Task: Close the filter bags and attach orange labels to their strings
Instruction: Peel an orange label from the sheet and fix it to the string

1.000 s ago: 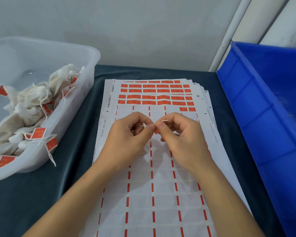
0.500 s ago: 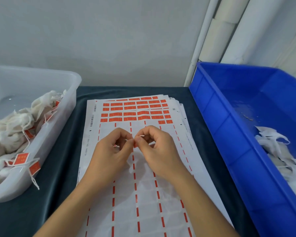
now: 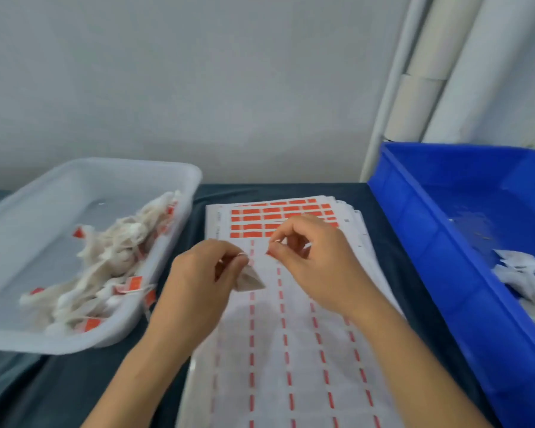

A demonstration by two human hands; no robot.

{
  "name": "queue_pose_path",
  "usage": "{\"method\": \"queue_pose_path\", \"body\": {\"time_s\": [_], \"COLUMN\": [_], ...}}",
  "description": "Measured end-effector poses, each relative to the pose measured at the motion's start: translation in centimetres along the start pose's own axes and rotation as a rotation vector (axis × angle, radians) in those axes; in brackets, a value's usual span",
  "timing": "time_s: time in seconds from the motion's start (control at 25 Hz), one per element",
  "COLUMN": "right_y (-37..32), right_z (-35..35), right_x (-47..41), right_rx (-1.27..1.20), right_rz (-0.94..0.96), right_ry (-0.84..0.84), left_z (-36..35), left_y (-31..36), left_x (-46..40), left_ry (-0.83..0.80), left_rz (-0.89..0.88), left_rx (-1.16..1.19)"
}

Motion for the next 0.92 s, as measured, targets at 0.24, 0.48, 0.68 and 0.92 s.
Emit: {"method": "queue_pose_path", "body": {"time_s": [0.24,0.48,0.68,0.92], "right_y": [-10.2,-12.9,-12.8,-13.4], "right_z": [-6.9,-15.6,-16.2,-11.7], "right_x": [-3.8,-5.7,-5.8,-5.3], "right_rx": [-0.109,-0.049,0.183,0.161], "right_rz": [0.189,0.21,0.302,0.302], "right_ry": [-0.144,-0.301,-0.272,-0.239], "left_z": [12.0,15.3,14.6,13.1], "left_y": [-1.4,-6.7,-7.8,-1.0], "left_x": [1.9,4.0,4.6,3.0], "left_ry": [0.374,0.289,0.204,0.401], "left_rz": [0.003,0.237,0.304,0.116], "left_rx": [-0.132,-0.392,-0.384,-0.703]}}
Point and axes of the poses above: each hand's wrist, its own x-axis away from the middle knuckle, its own z-axis out of the back of the hand, y = z × x, the point moved 7 cm from there along -x, towards the middle knuckle, and after that the axes turned 4 degrees about -y, right-handed, at the moved point
